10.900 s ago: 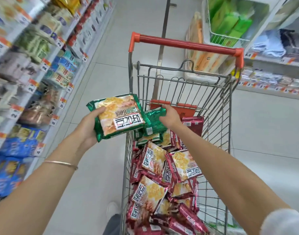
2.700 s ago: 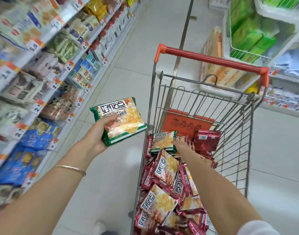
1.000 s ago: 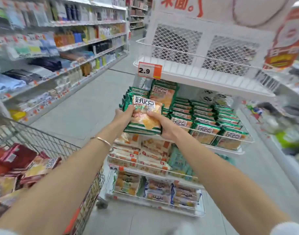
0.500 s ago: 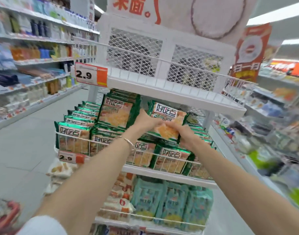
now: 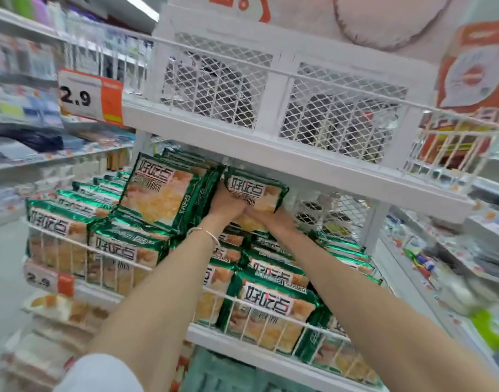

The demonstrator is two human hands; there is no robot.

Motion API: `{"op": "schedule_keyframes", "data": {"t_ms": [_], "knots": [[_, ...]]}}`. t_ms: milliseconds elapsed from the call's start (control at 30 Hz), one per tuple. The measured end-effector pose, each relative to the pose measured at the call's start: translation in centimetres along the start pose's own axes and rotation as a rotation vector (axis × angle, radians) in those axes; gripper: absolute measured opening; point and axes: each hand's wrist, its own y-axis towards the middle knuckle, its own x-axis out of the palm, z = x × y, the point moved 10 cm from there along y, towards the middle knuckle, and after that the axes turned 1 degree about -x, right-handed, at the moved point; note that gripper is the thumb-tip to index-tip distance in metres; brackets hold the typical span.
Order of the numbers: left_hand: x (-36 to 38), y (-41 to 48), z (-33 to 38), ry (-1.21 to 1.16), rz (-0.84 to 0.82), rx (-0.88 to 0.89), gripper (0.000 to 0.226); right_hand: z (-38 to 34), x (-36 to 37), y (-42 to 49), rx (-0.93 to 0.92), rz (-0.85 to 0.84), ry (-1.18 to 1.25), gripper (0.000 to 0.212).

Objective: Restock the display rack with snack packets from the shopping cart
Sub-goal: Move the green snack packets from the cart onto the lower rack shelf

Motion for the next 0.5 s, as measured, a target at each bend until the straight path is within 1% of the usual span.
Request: {"op": "schedule_keyframes", "data": {"t_ms": [67, 100, 167, 200, 267, 300, 333, 367, 400, 467, 500], "knots": [[0.2, 0.7, 0.0, 0.059, 0.026, 0.078, 0.096, 0.4, 0.0, 1.0, -0.030, -0.040, -0.011, 0.133], [0.5, 0.9, 0.6, 0.183, 0.019, 0.134, 0.103, 0.5, -0.1, 1.3, -0.036, -0.065, -0.025, 0.127], [0.9, 0.8, 2.2, 0.586, 0.005, 0.251, 0.108, 0.4, 0.0, 1.5, -0.044, -0.115, -0.031, 0.113], [0.6, 0.4, 3.4, 0.794, 0.047, 0.332, 0.107, 0.8, 0.1, 1.8, -0.032, -0.120, -0.023, 0.114], [0.1, -0.8, 6.2, 1.192, 0.146, 0.528, 0.101, 0.9, 0.1, 2.2, -0.023, -0.101, 0.009, 0.124], [0.0, -1.2, 7.1, 1.336, 0.161, 0.611, 0.097, 0.6, 0.5, 2.3, -0.036, -0.088, 0.028, 0.126], [-0.1, -1.0, 7.5, 1.424, 0.145, 0.650, 0.094, 0.4, 0.8, 2.5, -0.047, -0.075, 0.053, 0.126], [-0.5, -0.7, 7.6, 1.473, 0.121, 0.638, 0.096, 0.1, 1.3, 2.3, -0.046, -0.067, 0.077, 0.126], [-1.1, 0.0, 7.3, 1.503, 0.089, 0.585, 0.103, 0.0, 1.9, 2.5, -0.041, -0.075, 0.110, 0.125], [-2.3, 1.3, 6.1, 1.508, 0.008, 0.446, 0.122, -0.4, 3.2, 2.1, -0.036, -0.126, 0.170, 0.120], [-2.6, 1.6, 5.4, 1.497, -0.024, 0.395, 0.130, -0.4, 3.7, 2.0, -0.032, -0.146, 0.181, 0.123]]}}
